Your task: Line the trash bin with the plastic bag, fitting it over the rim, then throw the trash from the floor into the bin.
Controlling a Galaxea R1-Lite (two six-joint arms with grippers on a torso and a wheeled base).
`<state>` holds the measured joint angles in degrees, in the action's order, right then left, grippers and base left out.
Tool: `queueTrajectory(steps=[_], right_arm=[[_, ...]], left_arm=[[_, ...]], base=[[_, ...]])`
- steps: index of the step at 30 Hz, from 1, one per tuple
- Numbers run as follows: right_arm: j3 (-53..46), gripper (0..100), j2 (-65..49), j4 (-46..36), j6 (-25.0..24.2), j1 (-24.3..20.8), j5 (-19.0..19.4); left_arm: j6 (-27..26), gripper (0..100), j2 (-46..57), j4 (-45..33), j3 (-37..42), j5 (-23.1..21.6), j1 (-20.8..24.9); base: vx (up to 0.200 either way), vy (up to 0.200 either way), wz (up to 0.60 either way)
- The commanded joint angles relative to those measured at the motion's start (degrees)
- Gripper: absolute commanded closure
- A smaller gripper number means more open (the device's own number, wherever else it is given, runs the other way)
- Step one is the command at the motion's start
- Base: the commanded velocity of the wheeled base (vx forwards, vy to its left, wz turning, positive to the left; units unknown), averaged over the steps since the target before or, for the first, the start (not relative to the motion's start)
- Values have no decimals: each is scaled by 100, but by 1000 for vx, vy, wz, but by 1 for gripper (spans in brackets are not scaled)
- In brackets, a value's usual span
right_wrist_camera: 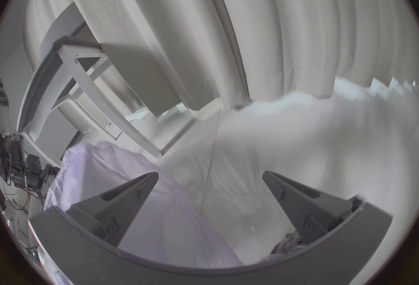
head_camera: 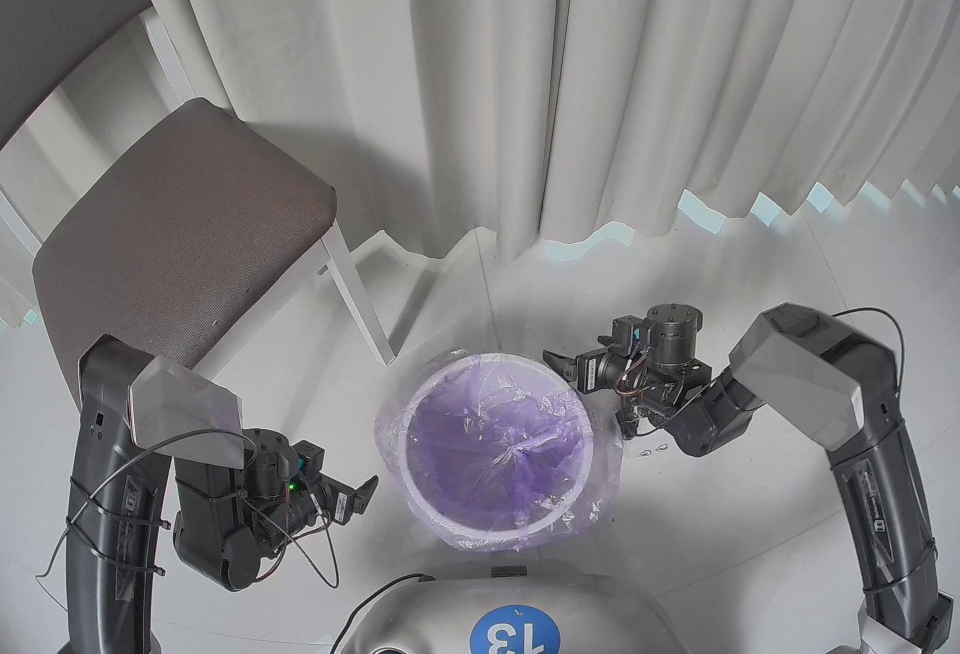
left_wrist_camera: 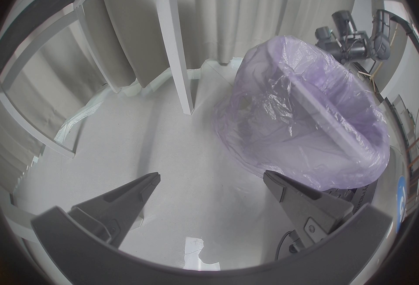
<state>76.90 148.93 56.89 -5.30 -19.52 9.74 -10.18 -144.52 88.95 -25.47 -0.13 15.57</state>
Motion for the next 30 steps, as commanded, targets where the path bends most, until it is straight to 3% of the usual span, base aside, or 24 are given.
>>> queueTrajectory(steps=[1,5,7,8,9,11,13,16,22,30], right_arm=[[-826,0,-1209,32,434,71,-69],[-1414,0,-1525,15,908,106,-60],[-1775,0,-1543,59,1761,264,28],[-1775,0,-1543,59,1761,264,28],[-2003,0,-1525,103,2429,414,230],[-2285,0,-1508,164,3097,581,687],[-2434,0,-1499,155,3299,589,916],[-2539,0,-1481,147,3431,581,951],[-2724,0,-1165,111,4468,589,1021],[-2829,0,-840,138,4529,264,1504]], left_arm=[[69,0,222,105,156,75,17],[77,0,381,105,332,75,8],[86,0,460,105,358,75,-1],[86,0,460,105,358,75,-1],[113,0,486,105,367,75,-1],[165,0,504,105,376,75,8],[165,0,504,105,376,75,25],[174,0,504,105,376,75,52],[174,0,530,105,332,75,43],[183,0,495,105,305,75,25]], base=[[0,0,0],[0,0,0],[0,0,0],[0,0,0],[0,0,0],[0,0,0],[0,0,0],[0,0,0],[0,0,0],[0,0,0]])
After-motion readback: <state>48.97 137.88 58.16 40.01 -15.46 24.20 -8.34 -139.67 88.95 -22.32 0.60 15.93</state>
